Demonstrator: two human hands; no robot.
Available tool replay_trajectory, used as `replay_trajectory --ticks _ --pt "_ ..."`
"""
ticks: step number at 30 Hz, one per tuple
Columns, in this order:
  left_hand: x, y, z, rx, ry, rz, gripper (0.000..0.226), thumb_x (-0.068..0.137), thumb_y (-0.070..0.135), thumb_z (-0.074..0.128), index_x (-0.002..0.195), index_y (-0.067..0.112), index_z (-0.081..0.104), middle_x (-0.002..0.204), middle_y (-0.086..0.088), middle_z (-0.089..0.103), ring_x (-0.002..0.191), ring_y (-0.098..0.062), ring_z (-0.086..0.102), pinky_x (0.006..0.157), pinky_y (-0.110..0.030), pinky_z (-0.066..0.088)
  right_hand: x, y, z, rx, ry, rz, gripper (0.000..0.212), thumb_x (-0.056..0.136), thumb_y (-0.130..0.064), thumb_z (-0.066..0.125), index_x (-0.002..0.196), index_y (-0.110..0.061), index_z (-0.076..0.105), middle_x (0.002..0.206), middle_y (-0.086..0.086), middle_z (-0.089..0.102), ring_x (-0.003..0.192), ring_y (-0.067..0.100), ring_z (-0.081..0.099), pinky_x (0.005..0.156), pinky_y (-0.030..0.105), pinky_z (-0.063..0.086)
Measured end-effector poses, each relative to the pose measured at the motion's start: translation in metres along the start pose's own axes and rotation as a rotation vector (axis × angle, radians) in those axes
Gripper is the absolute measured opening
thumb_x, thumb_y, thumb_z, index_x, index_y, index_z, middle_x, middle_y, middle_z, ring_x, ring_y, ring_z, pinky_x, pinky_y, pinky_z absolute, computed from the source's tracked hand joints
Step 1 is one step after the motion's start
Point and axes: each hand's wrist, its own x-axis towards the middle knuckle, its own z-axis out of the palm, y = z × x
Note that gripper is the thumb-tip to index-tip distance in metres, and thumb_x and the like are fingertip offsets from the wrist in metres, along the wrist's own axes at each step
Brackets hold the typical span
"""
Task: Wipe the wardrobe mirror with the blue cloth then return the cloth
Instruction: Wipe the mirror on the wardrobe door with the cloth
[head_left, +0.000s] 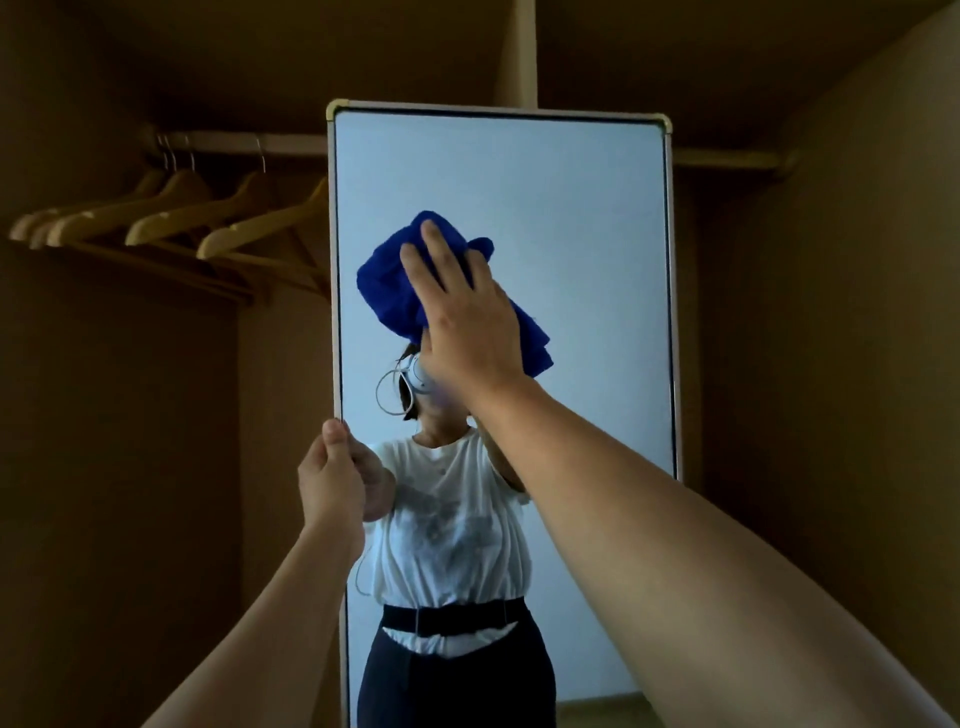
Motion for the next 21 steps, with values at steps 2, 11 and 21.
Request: replay_trajectory --ticks 2,11,21 --pt "0.000 0.001 -0.001 -0.020 -0.005 -0.001 0.036 0.097 0.047 0.036 0.073 0.025 0.052 0.071 -0.001 0.052 0.068 -0.014 0.053 0.066 -0.029 0.047 0.005 0.009 -0.003 -0.021 -0.004 -0.012 0.071 0.078 -0.012 0.067 0.143 -0.018 0.040 0.155 0.012 0.024 0.128 0.035 0.041 0.093 0.043 0.047" --pt "-0.012 0.009 -0.002 -0.050 -0.011 0.022 0.037 0.102 0.035 0.033 0.072 0.019 0.047 0.062 0.000 0.045 0.028 0.007 0.040 0.031 -0.005 0.026 0.058 0.008 -0.020 -0.102 -0.064 0.290 0.074 0.089 -0.018 0.060 0.150 -0.029 0.019 0.159 0.009 0.006 0.139 0.036 0.021 0.107 0.045 0.036" --pt "-0.010 0.006 -0.006 -0.039 -0.051 -0.044 0.038 0.101 0.041 0.032 0.072 0.023 0.048 0.051 0.005 0.053 0.031 0.003 0.046 0.038 -0.017 0.036 -0.003 -0.041 0.010 0.003 -0.112 -0.044 0.072 0.076 -0.014 0.068 0.142 -0.027 0.041 0.155 0.011 0.025 0.131 0.039 0.035 0.100 0.047 0.040"
